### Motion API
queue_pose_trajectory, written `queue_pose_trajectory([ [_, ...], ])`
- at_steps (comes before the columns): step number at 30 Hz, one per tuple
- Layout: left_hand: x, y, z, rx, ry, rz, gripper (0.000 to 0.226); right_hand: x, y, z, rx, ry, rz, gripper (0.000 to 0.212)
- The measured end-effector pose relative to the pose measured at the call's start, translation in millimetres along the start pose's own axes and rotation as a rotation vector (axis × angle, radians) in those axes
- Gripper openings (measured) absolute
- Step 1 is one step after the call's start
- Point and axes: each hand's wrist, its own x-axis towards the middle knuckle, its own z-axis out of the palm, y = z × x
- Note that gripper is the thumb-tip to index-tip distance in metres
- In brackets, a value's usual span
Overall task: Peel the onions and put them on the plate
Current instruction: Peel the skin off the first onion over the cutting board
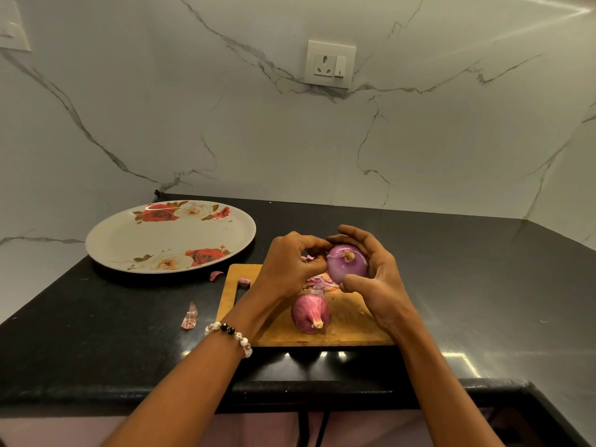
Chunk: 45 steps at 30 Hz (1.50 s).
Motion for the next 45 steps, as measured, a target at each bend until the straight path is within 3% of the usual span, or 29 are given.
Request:
queue_pose_trajectory([
  [7, 1, -2, 2, 0.008, 0.073, -0.042, 0.022, 2, 0, 1, 0.126, 0.006, 0.003, 0.080],
  [16, 2, -4, 4, -0.006, 0.059, 0.070, 0.027, 6, -6, -5, 0.619, 0.165, 0.084, 0.064],
  [24, 3, -9, 7, 0.079, 0.061, 0.178, 0.014, 10, -1, -10, 0.634, 0.365, 0.164, 0.050],
  [27, 3, -13, 8, 0.099, 0.058, 0.196, 0.017, 7, 1, -10, 0.436, 0.335, 0.119, 0.054],
  [31, 3, -16, 10, 0.154, 0.123, 0.161, 0.027, 1, 4, -4, 0.010, 0.160, -0.007, 0.069],
  [34, 3, -13, 7, 0.111, 0.160, 0.169, 0.029, 0, 4, -1, -0.100, 0.072, -0.022, 0.073],
  [37, 4, -11, 6, 0.037, 0.027, 0.246, 0.028, 0, 3, 1, -0.161, 0.032, -0.023, 0.074],
  [45, 0, -11, 5, 0.179, -0.009, 0.338, 0.022, 0, 4, 3, -0.321, -0.013, -0.090, 0.075],
])
